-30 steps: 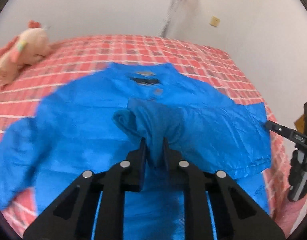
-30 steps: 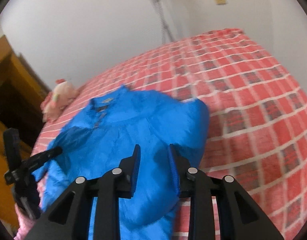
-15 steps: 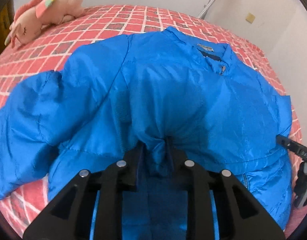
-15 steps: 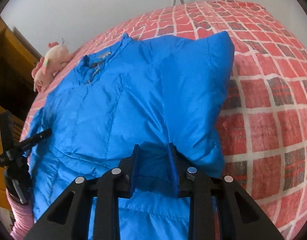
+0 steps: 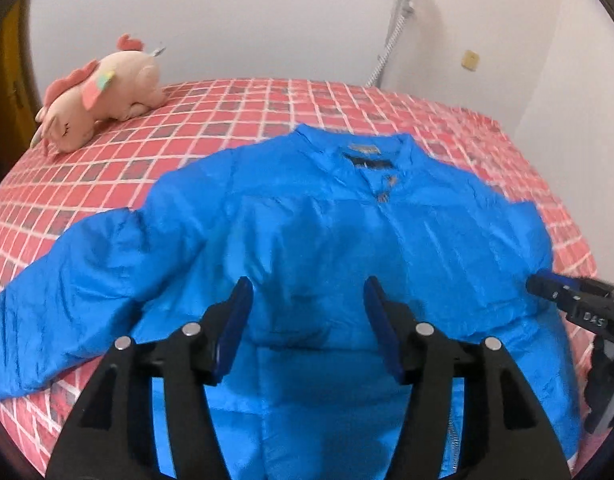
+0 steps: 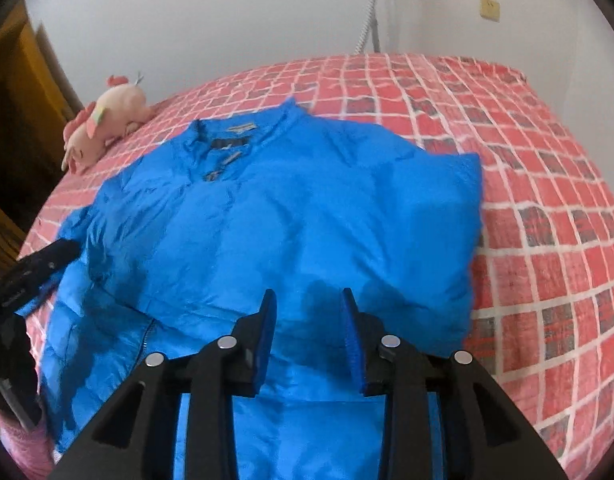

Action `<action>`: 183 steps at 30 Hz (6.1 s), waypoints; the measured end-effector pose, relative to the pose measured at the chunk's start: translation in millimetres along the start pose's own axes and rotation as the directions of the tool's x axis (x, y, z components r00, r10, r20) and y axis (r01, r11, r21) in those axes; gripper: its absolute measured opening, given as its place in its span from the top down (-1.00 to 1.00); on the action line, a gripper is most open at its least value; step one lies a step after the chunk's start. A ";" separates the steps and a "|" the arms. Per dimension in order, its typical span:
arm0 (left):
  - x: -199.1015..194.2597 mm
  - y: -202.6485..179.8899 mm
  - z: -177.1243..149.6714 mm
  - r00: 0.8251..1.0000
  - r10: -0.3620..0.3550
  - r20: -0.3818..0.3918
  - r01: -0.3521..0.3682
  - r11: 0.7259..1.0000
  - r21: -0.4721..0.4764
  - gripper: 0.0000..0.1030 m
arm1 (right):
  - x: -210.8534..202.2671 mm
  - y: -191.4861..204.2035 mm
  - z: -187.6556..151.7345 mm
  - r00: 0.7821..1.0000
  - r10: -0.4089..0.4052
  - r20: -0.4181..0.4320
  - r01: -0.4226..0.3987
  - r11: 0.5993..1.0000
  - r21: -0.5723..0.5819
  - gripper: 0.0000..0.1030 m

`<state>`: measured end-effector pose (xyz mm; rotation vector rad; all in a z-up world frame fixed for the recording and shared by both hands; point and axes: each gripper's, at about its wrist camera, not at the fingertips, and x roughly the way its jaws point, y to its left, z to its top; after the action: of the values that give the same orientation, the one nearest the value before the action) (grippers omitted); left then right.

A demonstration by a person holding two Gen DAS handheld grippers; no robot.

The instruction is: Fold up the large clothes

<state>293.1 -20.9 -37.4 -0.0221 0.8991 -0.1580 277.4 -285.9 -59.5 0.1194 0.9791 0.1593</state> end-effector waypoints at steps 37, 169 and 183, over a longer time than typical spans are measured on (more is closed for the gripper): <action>-22.0 56.1 -24.0 0.985 0.173 -0.015 -0.173 0.985 -0.024 -0.58 | 16.7 15.9 -12.6 0.995 -0.098 -0.012 0.097 0.993 -0.064 -0.08; -34.3 116.0 10.5 0.970 0.238 0.042 -0.227 0.955 -0.191 -0.31 | 75.6 143.4 62.5 0.913 0.310 -0.267 -0.348 0.931 -0.109 0.64; -20.3 73.0 13.6 0.983 0.172 0.063 -0.169 0.985 -0.047 -0.36 | 1.1 -11.7 59.6 0.990 0.126 -0.058 -0.122 0.990 0.067 0.67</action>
<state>300.6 53.5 -19.4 0.0110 0.8332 0.0208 328.6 -298.9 -29.5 0.2346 1.0395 0.2479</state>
